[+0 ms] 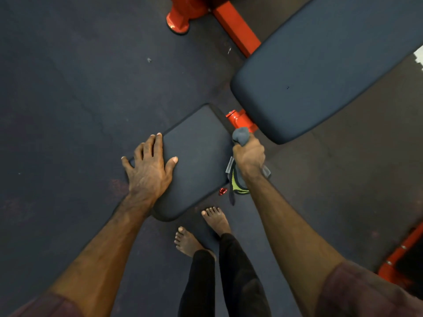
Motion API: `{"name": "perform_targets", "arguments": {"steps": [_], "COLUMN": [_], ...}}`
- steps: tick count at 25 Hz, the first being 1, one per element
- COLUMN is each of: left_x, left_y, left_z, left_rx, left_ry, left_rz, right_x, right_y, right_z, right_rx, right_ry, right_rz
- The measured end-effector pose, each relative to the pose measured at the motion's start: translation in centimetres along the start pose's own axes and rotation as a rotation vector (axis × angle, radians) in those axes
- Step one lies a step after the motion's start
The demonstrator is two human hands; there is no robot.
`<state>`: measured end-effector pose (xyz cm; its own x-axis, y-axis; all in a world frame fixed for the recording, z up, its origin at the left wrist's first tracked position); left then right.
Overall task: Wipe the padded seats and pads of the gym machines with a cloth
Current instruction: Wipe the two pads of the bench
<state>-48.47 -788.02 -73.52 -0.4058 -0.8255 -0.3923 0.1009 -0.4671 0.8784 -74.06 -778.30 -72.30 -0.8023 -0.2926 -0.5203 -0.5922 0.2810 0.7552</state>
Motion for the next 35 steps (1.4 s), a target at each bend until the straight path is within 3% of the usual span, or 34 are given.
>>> {"name": "perform_targets", "arguments": {"steps": [3, 6, 9, 12, 17, 23, 27, 30, 35], "left_x": [0.0, 0.3, 0.0, -1.5, -1.6, 0.3, 2.7, 6.7, 16.0], "left_y": [0.2, 0.4, 1.0, 3.2, 12.3, 23.7, 27.2, 28.1, 26.8], "left_z": [0.1, -0.2, 0.4, 4.2, 13.9, 25.4, 34.2, 42.0, 56.1], "left_rx": [-0.009, -0.054, -0.089, -0.115, -0.258, -0.505, -0.523, -0.534, -0.498], "left_ry": [0.010, 0.032, 0.059, 0.001, -0.158, -0.336, -0.430, -0.521, -0.649], "left_rz": [-0.020, -0.030, -0.112, -0.133, -0.040, 0.106, 0.146, 0.173, 0.222], "right_x": [0.4, 0.4, 0.2, -1.3, -4.5, -3.9, 0.0, 8.1, 21.3], "right_y": [-1.0, -3.1, -1.8, 4.5, 18.9, 36.2, 45.2, 52.1, 60.5], "right_z": [-3.8, -7.7, -8.1, -6.4, -7.0, -9.1, -11.3, -12.5, -14.5], "right_rx": [-0.030, 0.056, 0.155, 0.271, 0.192, 0.335, 0.444, 0.450, 0.201], "right_ry": [0.129, 0.371, 0.484, 0.524, 0.518, 0.546, 0.656, 0.668, 0.803], "right_rz": [-0.041, -0.172, -0.277, -0.262, -0.299, -0.084, 0.018, 0.165, 0.280]}}
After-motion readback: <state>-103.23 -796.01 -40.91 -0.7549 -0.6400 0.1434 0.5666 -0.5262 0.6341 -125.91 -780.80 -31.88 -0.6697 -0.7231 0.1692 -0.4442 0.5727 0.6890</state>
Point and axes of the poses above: each hand's wrist, its own x-axis towards the middle knuckle, its own y-axis out of the back of the hand, z = x × y, the point moved 4 cm from there along x, towards the middle knuckle, and after that the axes turned 3 degrees about -y, right-handed, at the moved point
